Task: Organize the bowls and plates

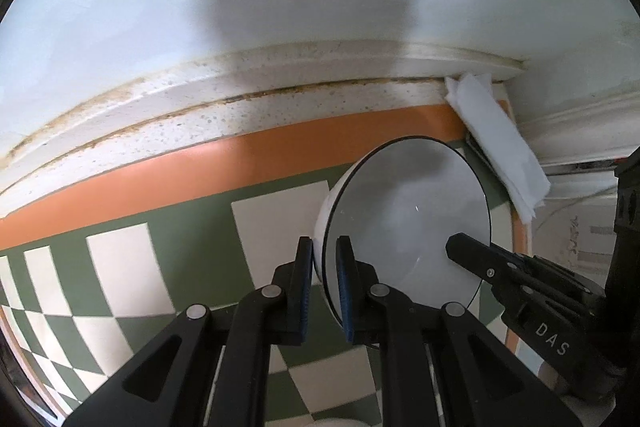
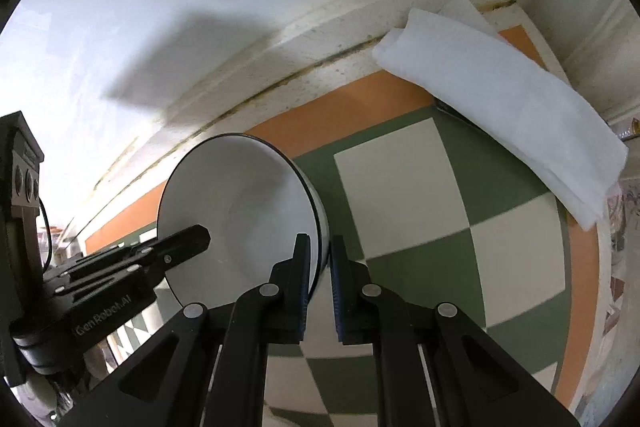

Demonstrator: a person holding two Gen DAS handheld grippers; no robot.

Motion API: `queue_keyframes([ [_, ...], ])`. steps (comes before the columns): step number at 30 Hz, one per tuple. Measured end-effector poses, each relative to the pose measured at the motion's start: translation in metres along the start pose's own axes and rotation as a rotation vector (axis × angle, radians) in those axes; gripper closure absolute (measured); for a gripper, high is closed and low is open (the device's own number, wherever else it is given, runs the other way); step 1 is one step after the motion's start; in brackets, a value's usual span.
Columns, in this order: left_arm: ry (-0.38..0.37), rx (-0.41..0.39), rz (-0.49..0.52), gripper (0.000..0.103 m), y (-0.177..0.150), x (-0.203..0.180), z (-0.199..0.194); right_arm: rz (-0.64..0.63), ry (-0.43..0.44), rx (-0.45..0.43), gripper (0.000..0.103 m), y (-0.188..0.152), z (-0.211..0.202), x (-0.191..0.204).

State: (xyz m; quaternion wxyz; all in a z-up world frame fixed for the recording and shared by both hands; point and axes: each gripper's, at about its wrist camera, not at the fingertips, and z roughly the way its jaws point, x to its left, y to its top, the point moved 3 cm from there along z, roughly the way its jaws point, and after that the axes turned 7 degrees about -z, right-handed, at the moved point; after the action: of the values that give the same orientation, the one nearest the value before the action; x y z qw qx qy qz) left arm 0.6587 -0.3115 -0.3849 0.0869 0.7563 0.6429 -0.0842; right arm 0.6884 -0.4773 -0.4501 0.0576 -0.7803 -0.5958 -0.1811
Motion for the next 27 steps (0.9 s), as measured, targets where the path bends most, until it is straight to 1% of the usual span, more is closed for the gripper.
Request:
queue_keyframes([
  [4,0.0,-0.035,0.022,0.093,-0.017,0.005,-0.03,-0.02,0.004,-0.027,0.092,-0.02,-0.024,0.014],
  [9,-0.011,-0.073,0.04,0.093,-0.047,0.006,-0.064,-0.036,0.013,-0.06,0.091,-0.045,-0.053,0.033],
  [12,-0.026,-0.093,0.04,0.093,-0.066,0.01,-0.084,-0.048,0.018,-0.083,0.091,-0.066,-0.073,0.044],
  [13,-0.027,-0.099,0.04,0.093,-0.071,0.006,-0.085,-0.054,0.018,-0.087,0.091,-0.074,-0.078,0.048],
  [16,-0.032,-0.123,0.047,0.093,-0.093,0.01,-0.102,-0.068,0.018,-0.099,0.092,-0.103,-0.092,0.062],
  [20,-0.037,-0.139,0.058,0.093,-0.122,0.014,-0.116,-0.08,0.022,-0.111,0.091,-0.132,-0.119,0.064],
  [27,-0.047,-0.137,0.064,0.093,-0.173,0.023,-0.121,-0.088,0.029,-0.12,0.091,-0.183,-0.136,0.077],
])
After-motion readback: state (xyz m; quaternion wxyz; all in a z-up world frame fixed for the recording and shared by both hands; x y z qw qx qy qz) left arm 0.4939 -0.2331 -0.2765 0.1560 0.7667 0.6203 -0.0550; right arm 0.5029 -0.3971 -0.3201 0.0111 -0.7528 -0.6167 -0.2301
